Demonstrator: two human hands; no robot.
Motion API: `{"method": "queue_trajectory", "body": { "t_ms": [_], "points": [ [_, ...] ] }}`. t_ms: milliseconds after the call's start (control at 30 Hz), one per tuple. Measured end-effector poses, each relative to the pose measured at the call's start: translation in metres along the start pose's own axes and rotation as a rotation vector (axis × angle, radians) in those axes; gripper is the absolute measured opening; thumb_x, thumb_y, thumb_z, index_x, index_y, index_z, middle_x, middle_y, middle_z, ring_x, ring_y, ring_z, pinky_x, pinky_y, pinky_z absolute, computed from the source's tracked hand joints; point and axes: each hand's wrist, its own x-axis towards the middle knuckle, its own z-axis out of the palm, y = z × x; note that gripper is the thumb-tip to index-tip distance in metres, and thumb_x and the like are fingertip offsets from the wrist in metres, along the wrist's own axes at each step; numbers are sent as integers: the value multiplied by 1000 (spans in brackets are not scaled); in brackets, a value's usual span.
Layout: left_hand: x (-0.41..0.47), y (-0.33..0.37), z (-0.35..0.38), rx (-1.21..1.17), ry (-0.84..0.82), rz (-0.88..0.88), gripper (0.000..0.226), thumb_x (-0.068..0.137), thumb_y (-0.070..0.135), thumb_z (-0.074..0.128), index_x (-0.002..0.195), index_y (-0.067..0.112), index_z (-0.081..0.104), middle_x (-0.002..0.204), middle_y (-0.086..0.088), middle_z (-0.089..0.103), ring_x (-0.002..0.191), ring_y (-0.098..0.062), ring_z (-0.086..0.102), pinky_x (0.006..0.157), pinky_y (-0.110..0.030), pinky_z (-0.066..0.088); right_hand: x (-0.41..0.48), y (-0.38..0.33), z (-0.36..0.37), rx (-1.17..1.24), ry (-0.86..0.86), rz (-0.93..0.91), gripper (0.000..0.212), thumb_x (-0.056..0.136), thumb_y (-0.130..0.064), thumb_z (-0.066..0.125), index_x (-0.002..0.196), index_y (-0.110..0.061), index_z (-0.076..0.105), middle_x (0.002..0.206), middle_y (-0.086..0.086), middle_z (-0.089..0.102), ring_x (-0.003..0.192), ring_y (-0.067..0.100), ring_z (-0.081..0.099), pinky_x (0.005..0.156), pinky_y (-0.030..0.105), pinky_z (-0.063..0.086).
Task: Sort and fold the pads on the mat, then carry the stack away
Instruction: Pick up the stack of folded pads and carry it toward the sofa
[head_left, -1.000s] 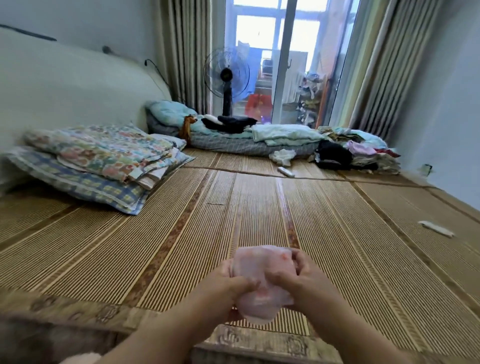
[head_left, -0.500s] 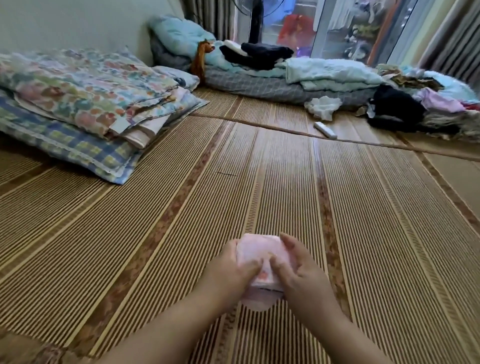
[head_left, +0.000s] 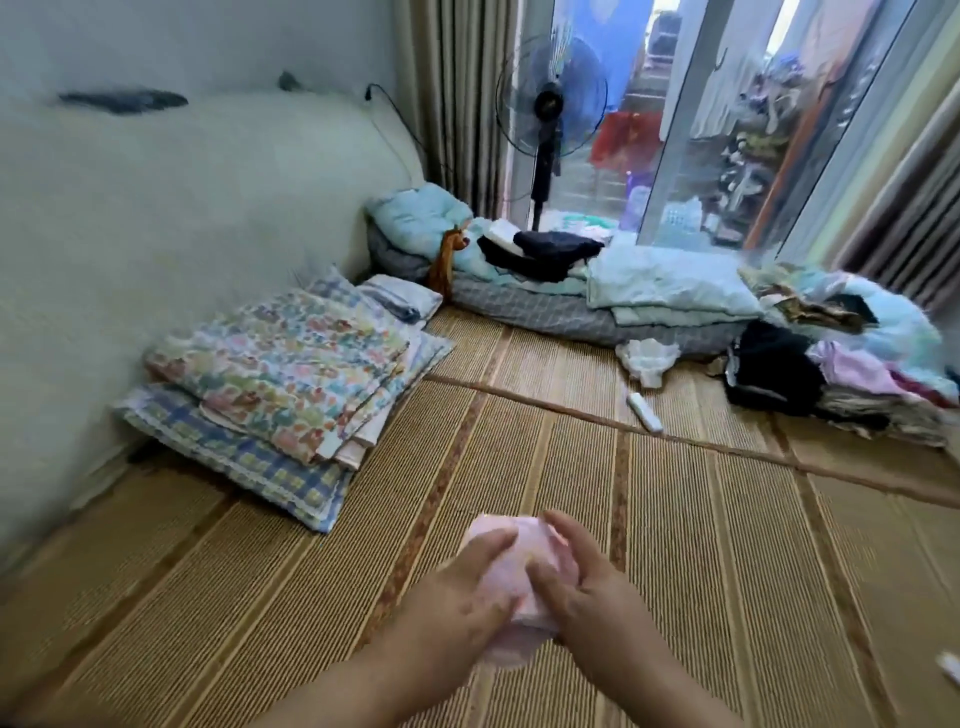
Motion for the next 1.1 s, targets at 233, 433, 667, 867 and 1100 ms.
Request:
{"method": "queue_trajectory", "body": {
  "t_ms": [233,433,667,867,1100],
  "points": [
    [-74,86,-105,-123,222,-82,44,79,45,55,115,59,36,112,16,58,94,4,57,73,-5,42,-30,-147,-18,-59,-249,-155,43,87,-32,62,94,-72,50,83,-11,63,63,-3,57,65,24,49],
    [-133,30,-160,-281,376,-126,43,74,49,59,109,66,42,114,19,61,98,2,61,86,-26,52,-24,-201,66,-187,-446,-216,43,77,-46,66,103,-73,44,108,-12,62,76,6,63,67,25,53],
    [-172,-93,-289,-304,380,-185,43,69,60,59,104,74,38,120,20,56,104,0,59,90,-29,51,9,-263,232,-91,-489,-155,42,63,-56,65,97,-73,48,118,-19,56,92,10,63,81,33,55],
    [-182,-167,-394,-189,330,-235,44,71,53,60,105,70,36,125,10,55,106,-3,57,90,-24,50,41,-306,336,-51,-525,-149,56,69,-49,70,119,-58,48,122,-10,55,99,12,64,81,39,58],
    [-133,-237,-430,-190,280,-275,56,81,42,65,129,50,39,130,9,48,108,-7,53,80,-17,47,101,-302,392,-101,-487,-53,56,81,-36,69,129,-48,44,125,-2,51,87,16,67,71,37,60]
  ]
}}
